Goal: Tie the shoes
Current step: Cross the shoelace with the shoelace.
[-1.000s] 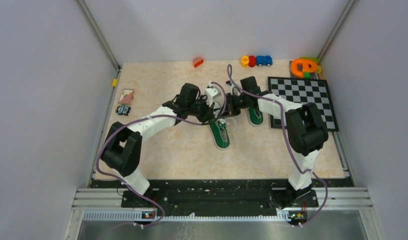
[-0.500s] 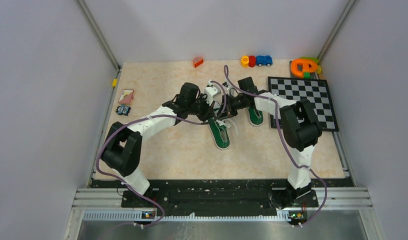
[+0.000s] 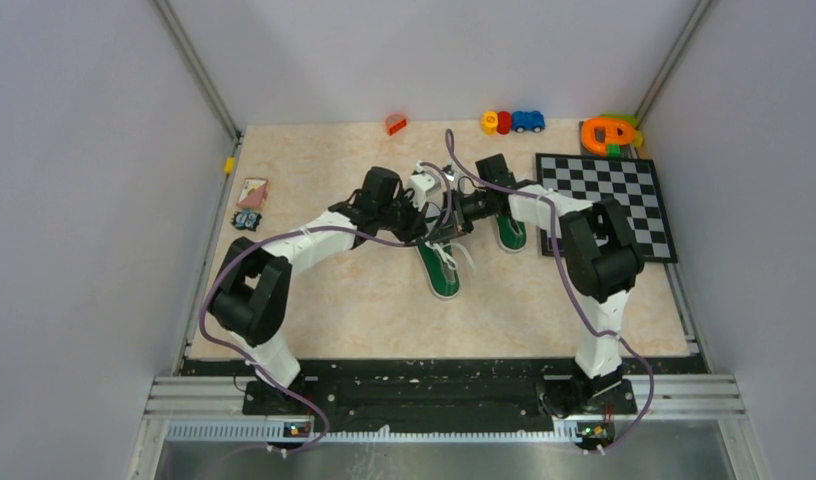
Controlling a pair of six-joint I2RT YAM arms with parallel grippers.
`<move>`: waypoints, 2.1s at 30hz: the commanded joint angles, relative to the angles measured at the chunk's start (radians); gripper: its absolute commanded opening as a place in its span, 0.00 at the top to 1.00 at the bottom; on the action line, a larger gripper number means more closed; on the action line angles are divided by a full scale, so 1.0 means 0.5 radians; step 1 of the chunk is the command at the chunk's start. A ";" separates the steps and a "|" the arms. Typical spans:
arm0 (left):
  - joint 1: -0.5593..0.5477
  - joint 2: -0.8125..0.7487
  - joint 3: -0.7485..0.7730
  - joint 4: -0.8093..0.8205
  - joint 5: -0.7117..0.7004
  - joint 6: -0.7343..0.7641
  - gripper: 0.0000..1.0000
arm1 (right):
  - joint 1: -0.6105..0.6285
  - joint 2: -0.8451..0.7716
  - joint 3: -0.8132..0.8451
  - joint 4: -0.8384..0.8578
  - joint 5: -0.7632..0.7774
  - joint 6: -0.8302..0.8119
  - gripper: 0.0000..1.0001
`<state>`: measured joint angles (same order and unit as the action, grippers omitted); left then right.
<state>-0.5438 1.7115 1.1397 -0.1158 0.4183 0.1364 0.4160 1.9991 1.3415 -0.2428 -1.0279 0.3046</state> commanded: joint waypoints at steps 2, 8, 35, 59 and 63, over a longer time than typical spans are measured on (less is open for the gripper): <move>0.012 -0.002 0.063 0.123 0.048 -0.067 1.00 | -0.030 0.012 -0.013 0.075 -0.093 -0.055 1.00; 0.011 -0.087 0.022 0.126 0.084 -0.113 1.00 | -0.051 0.030 -0.016 0.093 -0.039 -0.030 1.00; 0.015 -0.040 0.137 0.057 -0.044 -0.197 0.99 | -0.050 0.015 -0.114 0.184 -0.178 -0.025 1.00; 0.064 -0.121 0.153 -0.086 -0.049 -0.501 0.61 | -0.083 -0.022 -0.152 0.541 -0.313 0.244 1.00; 0.091 -0.215 0.099 -0.132 -0.132 -0.682 0.57 | -0.082 -0.006 -0.160 0.578 -0.331 0.273 1.00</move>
<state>-0.5156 1.6951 1.1950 -0.1738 0.3756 -0.0872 0.3866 2.0304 1.2694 -0.0319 -1.1538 0.4179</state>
